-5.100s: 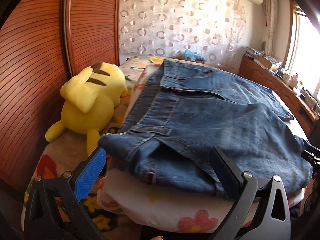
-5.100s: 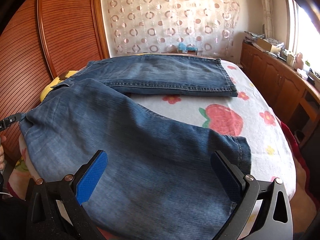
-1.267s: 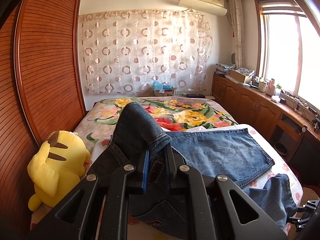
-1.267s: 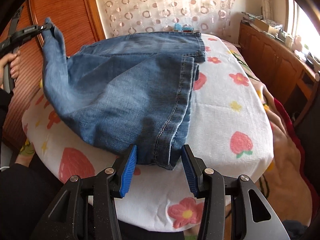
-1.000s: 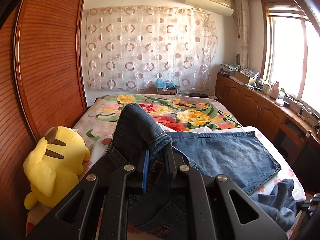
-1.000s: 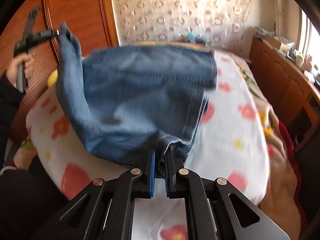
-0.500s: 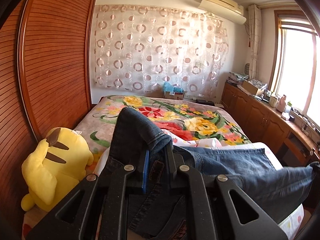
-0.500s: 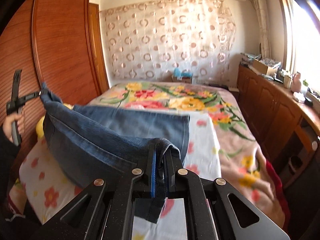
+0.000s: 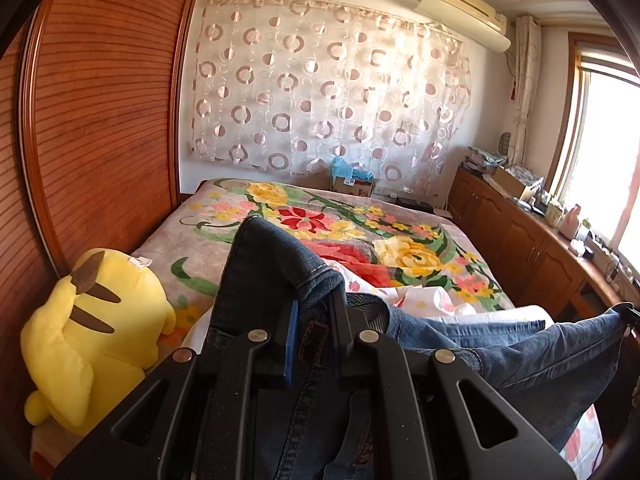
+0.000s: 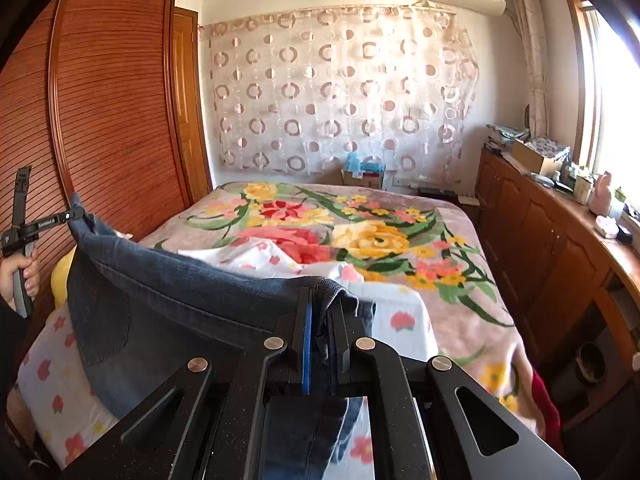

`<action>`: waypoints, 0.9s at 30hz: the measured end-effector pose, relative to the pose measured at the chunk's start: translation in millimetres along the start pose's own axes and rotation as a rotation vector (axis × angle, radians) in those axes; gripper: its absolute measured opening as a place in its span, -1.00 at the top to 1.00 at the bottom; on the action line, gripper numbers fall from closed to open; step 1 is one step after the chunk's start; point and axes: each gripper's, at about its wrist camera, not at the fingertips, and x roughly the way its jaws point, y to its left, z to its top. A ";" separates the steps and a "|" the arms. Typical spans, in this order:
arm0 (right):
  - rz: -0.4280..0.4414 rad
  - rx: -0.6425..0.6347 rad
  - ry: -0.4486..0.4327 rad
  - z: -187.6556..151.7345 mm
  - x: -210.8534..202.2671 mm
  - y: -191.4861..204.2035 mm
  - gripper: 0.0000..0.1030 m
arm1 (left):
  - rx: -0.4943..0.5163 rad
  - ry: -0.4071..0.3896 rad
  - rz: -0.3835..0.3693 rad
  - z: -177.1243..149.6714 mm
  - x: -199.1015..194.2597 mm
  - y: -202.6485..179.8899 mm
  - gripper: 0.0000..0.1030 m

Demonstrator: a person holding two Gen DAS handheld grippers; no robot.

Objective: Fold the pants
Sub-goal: 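Lift the held leg with both grippers and fold it over the other leg, then lower the folded leg onto the jeans and open both grippers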

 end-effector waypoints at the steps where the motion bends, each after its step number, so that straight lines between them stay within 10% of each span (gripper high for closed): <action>1: 0.000 0.001 -0.003 1.1 3.6 -0.9 0.89 | -0.003 0.001 -0.001 0.2 3.1 0.8 0.73; 15: -0.016 0.032 0.103 3.7 96.3 -6.7 0.88 | 0.019 0.103 0.041 -14.8 61.7 6.0 0.68; 23: -0.057 0.011 0.104 15.6 116.2 -8.7 0.89 | 0.009 0.089 0.065 -21.2 53.5 15.1 -0.38; 27: -0.081 0.025 0.135 13.8 127.0 -10.9 0.88 | 0.021 0.122 0.016 -28.3 51.2 10.2 -0.57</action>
